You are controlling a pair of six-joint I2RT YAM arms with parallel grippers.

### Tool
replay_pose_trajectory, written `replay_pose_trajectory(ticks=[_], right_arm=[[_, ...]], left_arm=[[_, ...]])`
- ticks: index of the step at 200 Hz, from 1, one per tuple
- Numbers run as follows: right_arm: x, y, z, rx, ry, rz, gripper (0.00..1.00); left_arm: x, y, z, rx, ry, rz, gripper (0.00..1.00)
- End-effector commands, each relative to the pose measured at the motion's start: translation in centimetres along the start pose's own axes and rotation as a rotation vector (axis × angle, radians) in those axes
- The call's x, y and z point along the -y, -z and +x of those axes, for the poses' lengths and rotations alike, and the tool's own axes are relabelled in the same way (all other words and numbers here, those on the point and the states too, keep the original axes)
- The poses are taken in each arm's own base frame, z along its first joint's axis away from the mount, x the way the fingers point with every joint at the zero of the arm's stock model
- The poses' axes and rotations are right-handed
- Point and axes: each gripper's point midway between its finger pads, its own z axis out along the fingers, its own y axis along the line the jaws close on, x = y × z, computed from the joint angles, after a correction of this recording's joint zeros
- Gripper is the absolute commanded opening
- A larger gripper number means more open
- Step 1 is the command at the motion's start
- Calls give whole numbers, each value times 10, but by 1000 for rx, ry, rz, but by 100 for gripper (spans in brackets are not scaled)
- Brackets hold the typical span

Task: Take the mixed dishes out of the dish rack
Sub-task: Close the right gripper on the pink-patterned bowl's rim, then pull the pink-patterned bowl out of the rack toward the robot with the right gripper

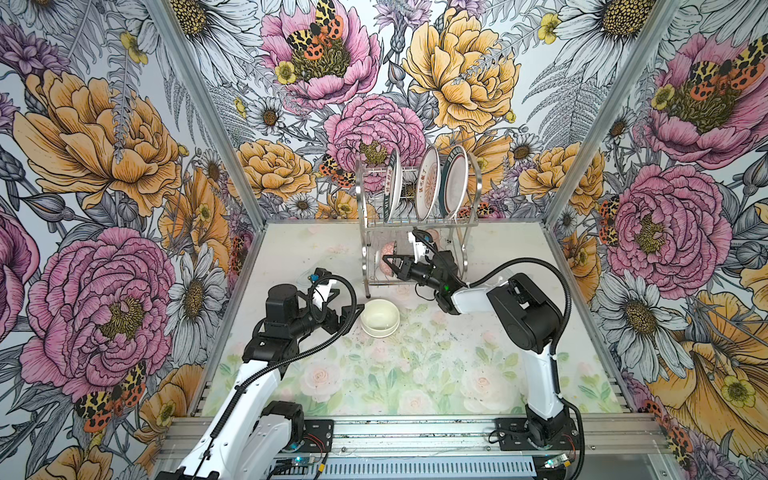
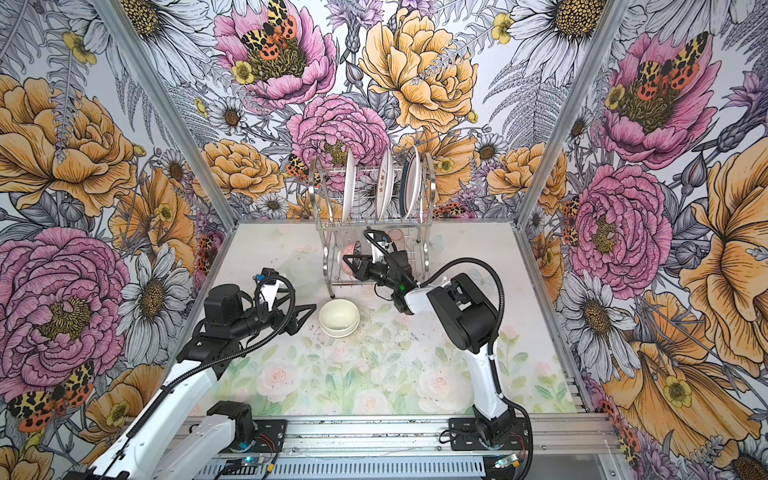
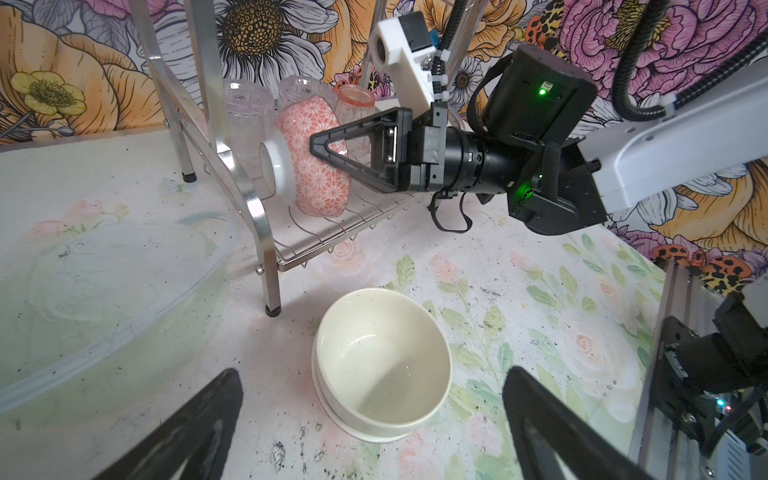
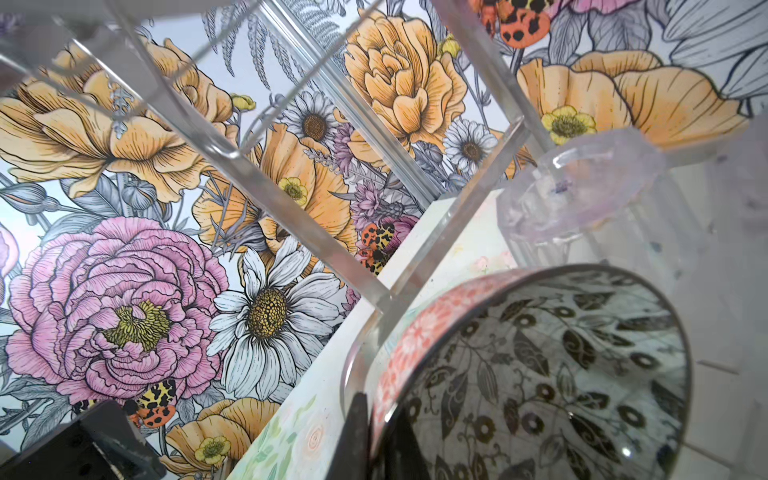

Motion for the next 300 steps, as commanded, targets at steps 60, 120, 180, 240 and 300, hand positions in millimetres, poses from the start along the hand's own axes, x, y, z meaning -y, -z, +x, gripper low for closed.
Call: replay_pose_trajectory(ticks=[60, 120, 180, 240, 300], right_arm=[[-38, 6, -35, 158, 101, -105, 0], [-56, 17, -20, 160, 182, -90, 0], [-94, 27, 1, 72, 319, -84, 0], [-124, 49, 12, -34, 401, -79, 0], [-139, 66, 48, -446, 595, 40, 0]], left_arm=[[3, 6, -4, 22, -39, -16, 99], [5, 10, -11, 52, -33, -22, 99], [11, 28, -31, 72, -73, -36, 99], [10, 44, -61, 147, -80, -66, 99], [-9, 49, -80, 184, -33, -171, 99]])
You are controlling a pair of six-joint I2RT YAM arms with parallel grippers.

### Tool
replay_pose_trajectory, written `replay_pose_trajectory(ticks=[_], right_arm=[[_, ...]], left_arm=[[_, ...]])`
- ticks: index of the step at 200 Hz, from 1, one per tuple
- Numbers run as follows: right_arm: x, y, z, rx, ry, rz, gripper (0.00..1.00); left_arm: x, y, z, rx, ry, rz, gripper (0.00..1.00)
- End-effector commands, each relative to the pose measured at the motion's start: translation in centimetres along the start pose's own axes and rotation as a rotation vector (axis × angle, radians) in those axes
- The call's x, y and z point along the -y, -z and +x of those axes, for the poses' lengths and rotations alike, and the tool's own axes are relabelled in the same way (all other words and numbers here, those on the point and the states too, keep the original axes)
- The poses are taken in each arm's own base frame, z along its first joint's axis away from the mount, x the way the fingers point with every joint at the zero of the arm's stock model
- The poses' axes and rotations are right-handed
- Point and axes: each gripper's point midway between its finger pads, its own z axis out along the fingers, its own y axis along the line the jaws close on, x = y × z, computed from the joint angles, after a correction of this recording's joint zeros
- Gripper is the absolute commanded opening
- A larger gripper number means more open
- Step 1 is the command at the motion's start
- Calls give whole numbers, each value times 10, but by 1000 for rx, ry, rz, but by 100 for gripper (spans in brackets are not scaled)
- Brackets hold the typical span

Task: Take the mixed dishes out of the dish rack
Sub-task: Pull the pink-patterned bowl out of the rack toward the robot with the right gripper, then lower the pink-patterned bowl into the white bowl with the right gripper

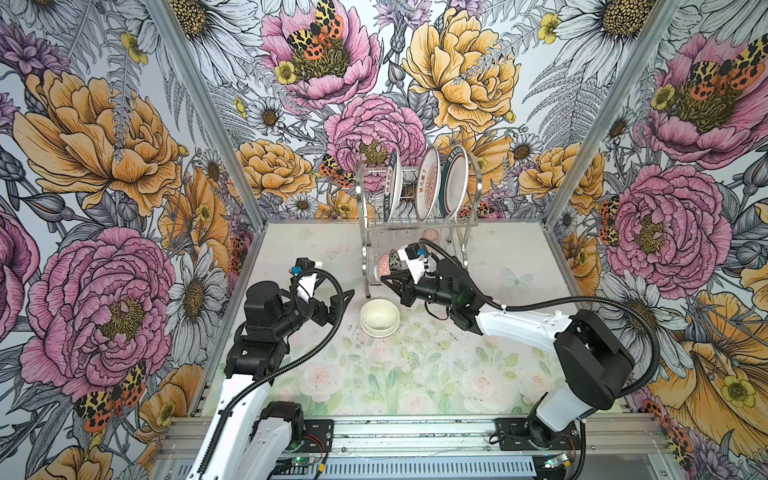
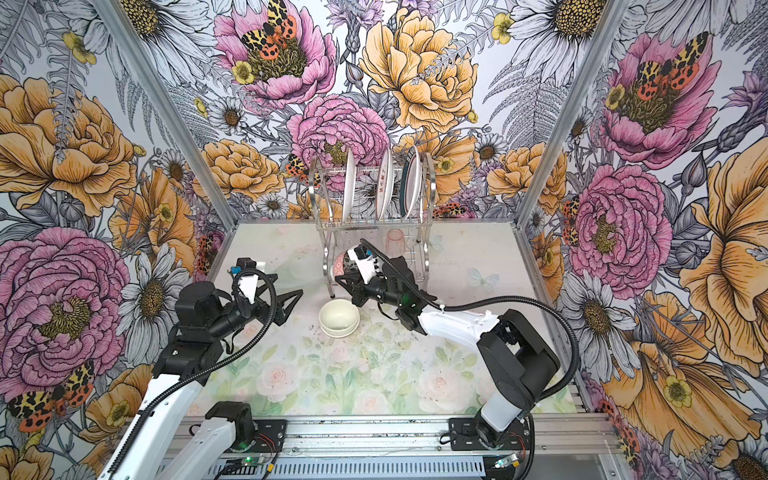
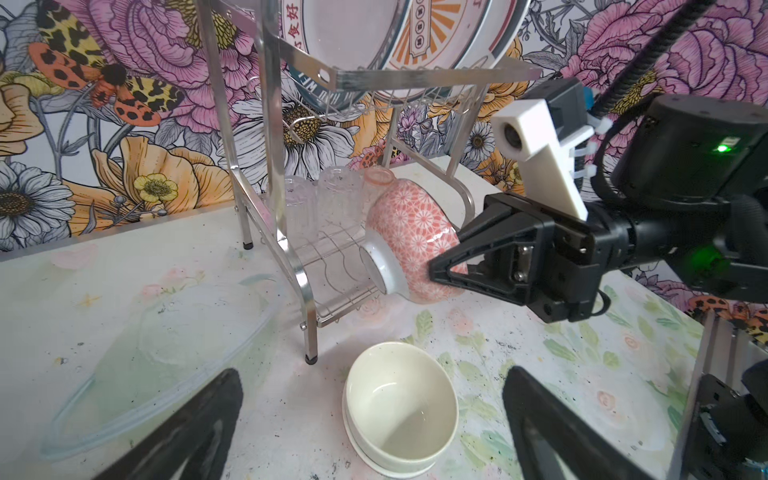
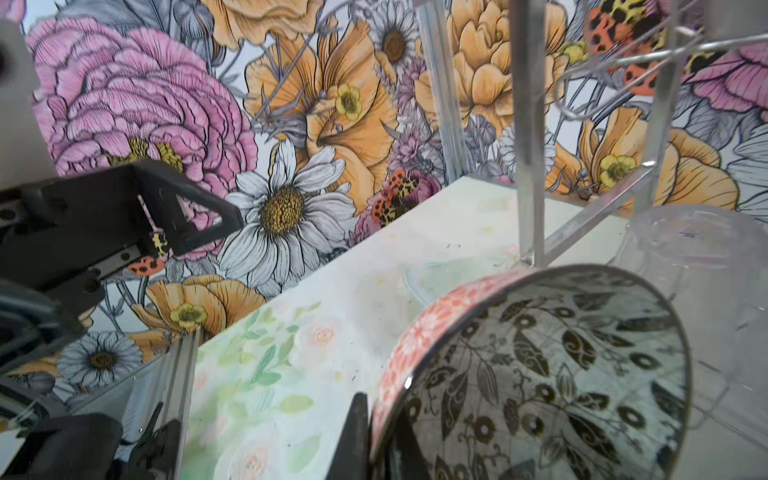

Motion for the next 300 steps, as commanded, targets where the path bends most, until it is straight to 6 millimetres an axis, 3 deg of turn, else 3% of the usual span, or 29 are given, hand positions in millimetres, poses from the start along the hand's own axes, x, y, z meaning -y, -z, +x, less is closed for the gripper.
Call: replay_pose_trajectory(ticks=[1, 42, 45, 55, 127, 166, 300], right_arm=[[-18, 15, 4, -166, 144, 6, 0], [-24, 21, 15, -277, 191, 34, 0], [-34, 19, 19, -289, 202, 16, 0], [-39, 17, 25, -325, 219, 21, 0], [-48, -4, 65, -562, 326, 104, 0], [-48, -15, 88, -661, 358, 130, 0], [-40, -34, 103, -715, 321, 158, 6]], left_arm=[[-11, 2, -14, 31, 16, -60, 99], [-21, -1, -4, 14, 44, -83, 99], [-21, -1, -3, 13, 46, -82, 99], [-23, -1, 1, 5, 54, -82, 99], [-53, 6, 27, -39, 135, -157, 99], [-57, 6, 36, -54, 156, -169, 99], [-58, 7, 40, -59, 158, -173, 99]])
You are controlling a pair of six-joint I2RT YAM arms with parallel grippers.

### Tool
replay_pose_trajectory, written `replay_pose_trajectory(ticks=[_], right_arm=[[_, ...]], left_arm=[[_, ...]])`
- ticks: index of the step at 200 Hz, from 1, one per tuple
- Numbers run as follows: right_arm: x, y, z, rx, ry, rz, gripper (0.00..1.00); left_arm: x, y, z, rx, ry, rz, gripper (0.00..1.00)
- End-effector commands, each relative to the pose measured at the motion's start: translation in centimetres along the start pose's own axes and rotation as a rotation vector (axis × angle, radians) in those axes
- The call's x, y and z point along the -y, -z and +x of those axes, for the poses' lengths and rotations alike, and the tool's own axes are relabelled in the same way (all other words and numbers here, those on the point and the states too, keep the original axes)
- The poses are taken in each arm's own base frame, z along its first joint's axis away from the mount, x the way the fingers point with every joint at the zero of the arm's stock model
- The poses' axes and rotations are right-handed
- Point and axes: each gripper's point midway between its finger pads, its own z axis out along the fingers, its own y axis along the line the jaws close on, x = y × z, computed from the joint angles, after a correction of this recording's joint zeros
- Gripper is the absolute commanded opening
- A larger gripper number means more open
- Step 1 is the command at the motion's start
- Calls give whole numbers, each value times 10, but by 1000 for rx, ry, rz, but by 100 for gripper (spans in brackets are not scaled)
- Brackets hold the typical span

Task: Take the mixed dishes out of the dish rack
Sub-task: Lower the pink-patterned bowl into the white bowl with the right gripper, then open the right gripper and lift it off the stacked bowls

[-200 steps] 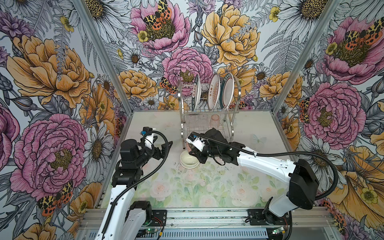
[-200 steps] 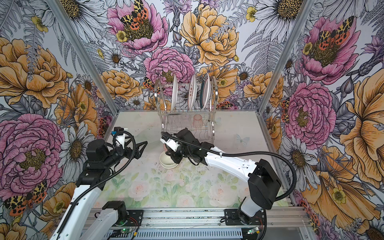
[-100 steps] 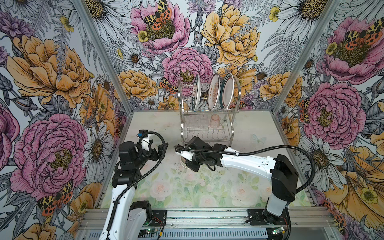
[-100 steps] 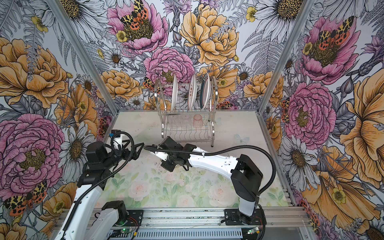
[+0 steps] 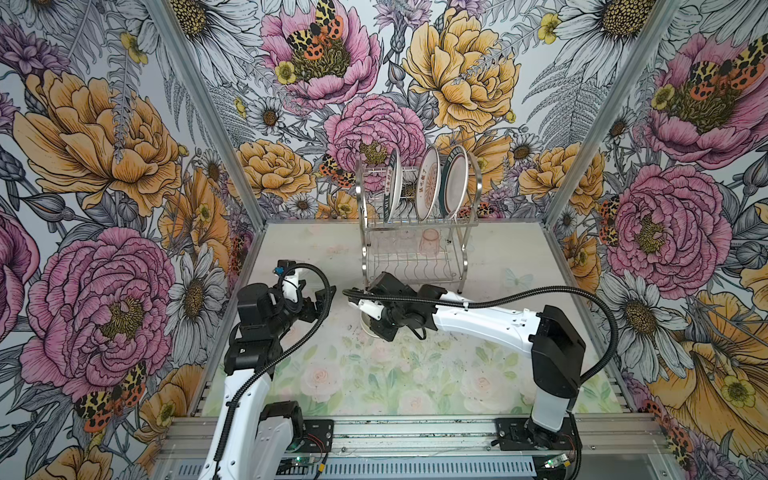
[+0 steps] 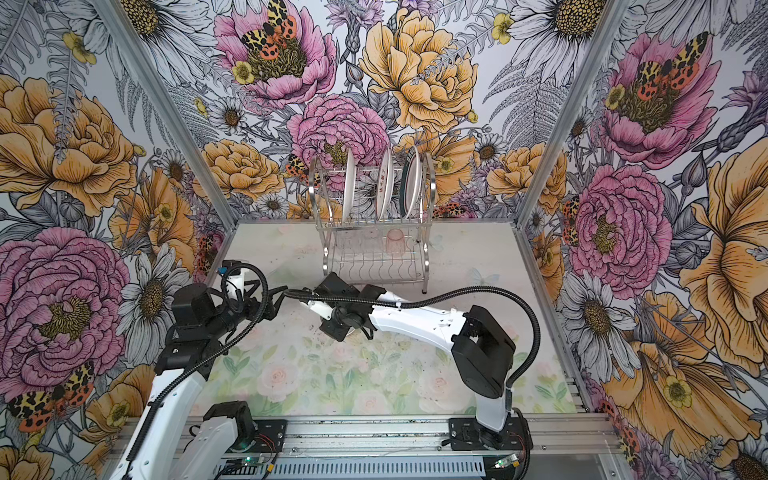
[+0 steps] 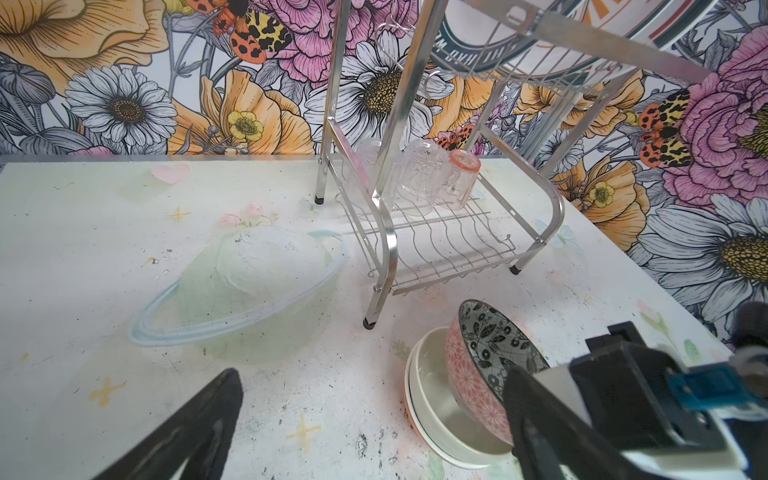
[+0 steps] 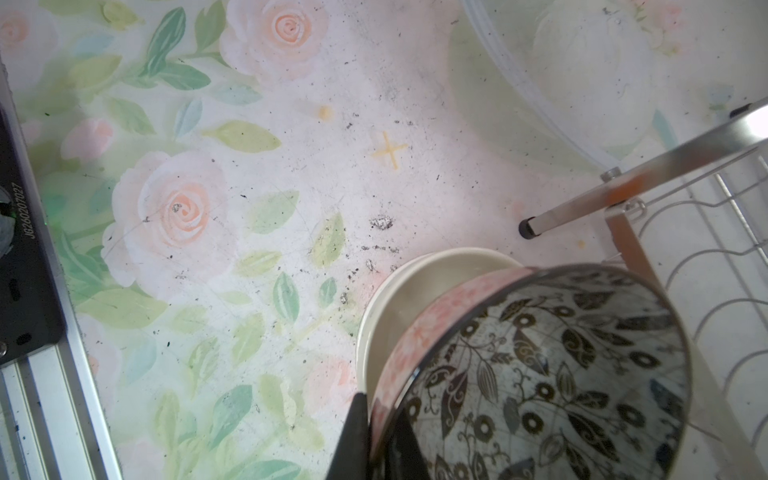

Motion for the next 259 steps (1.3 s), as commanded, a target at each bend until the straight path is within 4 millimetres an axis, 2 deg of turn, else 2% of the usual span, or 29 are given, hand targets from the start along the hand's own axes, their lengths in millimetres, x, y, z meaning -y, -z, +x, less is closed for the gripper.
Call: replay_pose_trajectory(ticks=[1, 38, 74, 110, 141, 177, 214, 238, 259], right_arm=[[3, 0, -17, 39, 3, 14, 6], [2, -3, -19, 39, -2, 1, 8], [2, -3, -19, 36, -4, 3, 16], [3, 5, -26, 62, -6, 6, 25], [2, 14, -30, 83, -14, -11, 25], [1, 10, -19, 53, -13, -13, 25], [6, 10, -21, 55, -33, 11, 26], [17, 21, -31, 101, -58, 50, 32], [24, 36, -42, 176, -75, 73, 33]], left_arm=[[1, 1, 5, -10, 14, 14, 99], [0, 1, 7, -18, 13, 10, 99], [0, 1, 8, -22, 12, 12, 99], [-2, -1, 13, -36, 16, 10, 99], [-2, -1, 11, -32, 16, 10, 99], [-2, -1, 11, -31, 21, 11, 99], [0, -1, 2, -6, 20, 17, 99], [6, -1, -9, 25, 7, 44, 99], [5, -5, -17, 48, 18, 43, 99]])
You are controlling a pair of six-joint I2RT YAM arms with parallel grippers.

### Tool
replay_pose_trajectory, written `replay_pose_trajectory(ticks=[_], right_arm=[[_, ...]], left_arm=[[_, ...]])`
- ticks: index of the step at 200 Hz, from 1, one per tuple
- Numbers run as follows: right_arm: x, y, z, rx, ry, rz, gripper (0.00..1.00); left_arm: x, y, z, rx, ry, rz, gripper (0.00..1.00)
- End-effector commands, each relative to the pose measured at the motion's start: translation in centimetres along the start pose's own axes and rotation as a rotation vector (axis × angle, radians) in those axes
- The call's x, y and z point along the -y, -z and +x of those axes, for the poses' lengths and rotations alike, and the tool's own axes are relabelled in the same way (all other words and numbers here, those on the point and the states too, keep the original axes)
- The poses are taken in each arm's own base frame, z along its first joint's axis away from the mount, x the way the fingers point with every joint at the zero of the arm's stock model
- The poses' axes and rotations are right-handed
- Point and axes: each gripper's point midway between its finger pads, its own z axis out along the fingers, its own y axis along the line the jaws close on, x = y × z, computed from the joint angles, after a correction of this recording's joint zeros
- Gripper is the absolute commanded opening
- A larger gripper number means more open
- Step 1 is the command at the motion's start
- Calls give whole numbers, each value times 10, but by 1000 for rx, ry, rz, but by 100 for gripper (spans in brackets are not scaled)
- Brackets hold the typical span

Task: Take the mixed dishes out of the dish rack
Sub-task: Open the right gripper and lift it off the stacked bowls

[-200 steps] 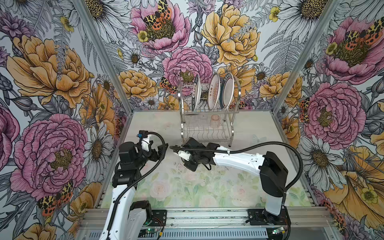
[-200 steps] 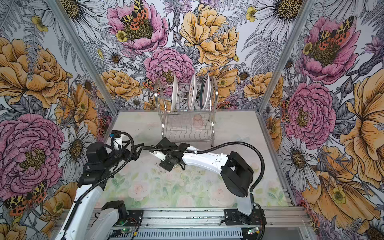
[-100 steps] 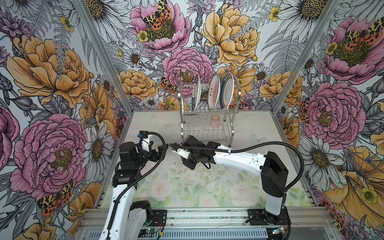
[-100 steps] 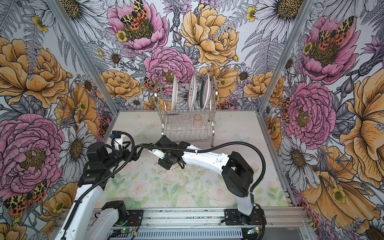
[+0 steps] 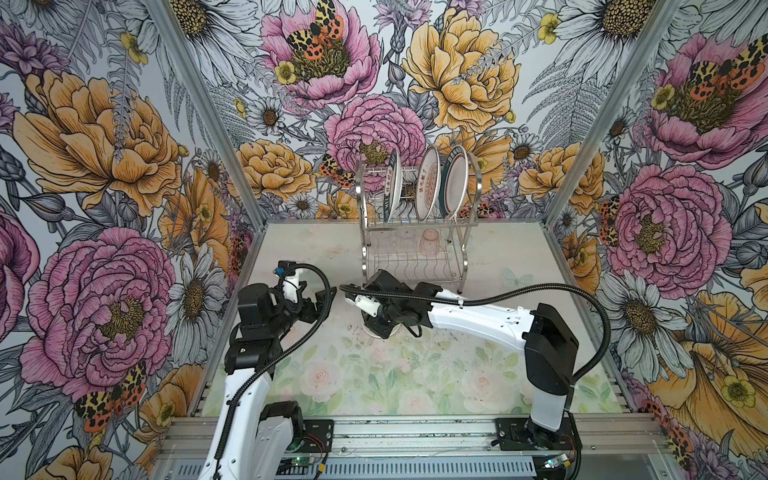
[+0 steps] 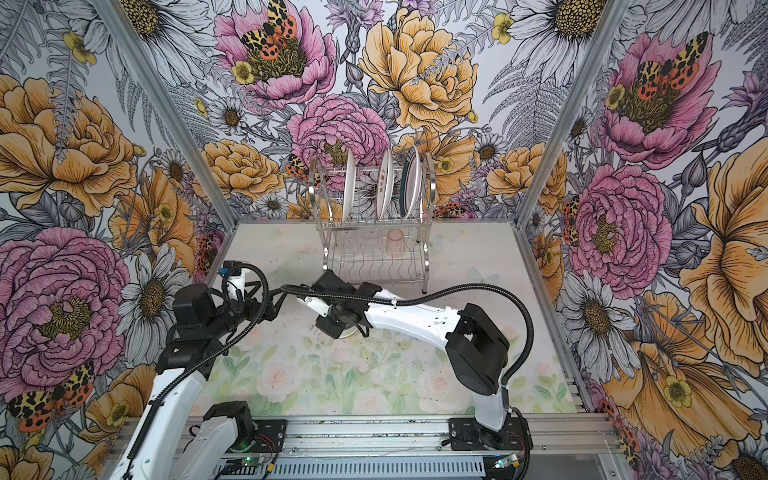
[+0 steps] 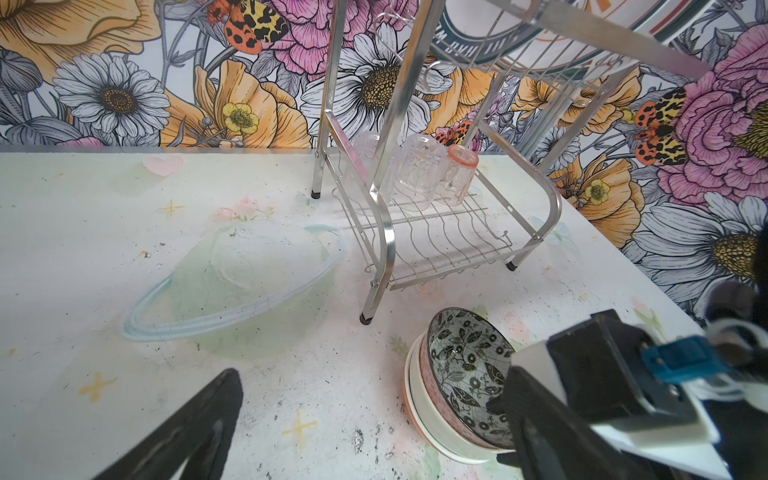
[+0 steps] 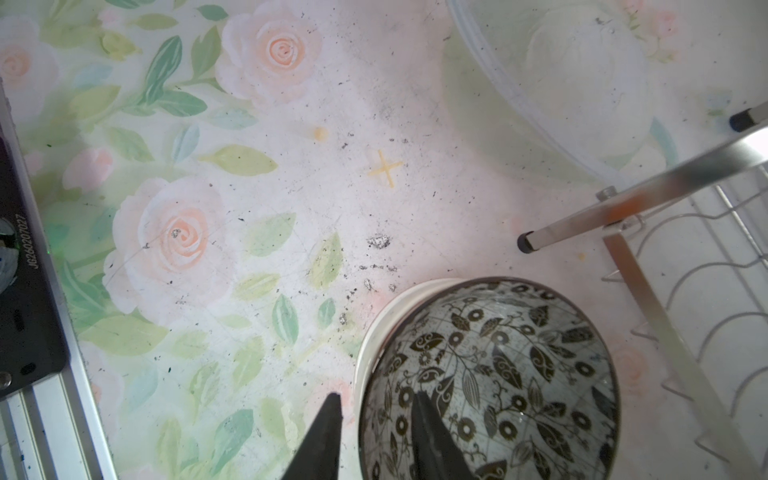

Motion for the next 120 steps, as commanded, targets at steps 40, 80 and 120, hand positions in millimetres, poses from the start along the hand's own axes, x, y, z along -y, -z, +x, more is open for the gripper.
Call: replay_pose_trajectory(ticks=[40, 80, 120], right_arm=[[26, 70, -47, 320, -58, 91, 41], [52, 107, -40, 483, -146, 208, 58], [77, 147, -21, 668, -276, 284, 98]], left_arm=[[8, -16, -30, 84, 31, 65, 99], [17, -49, -11, -21, -20, 70, 99], [21, -88, 4, -130, -5, 56, 99]])
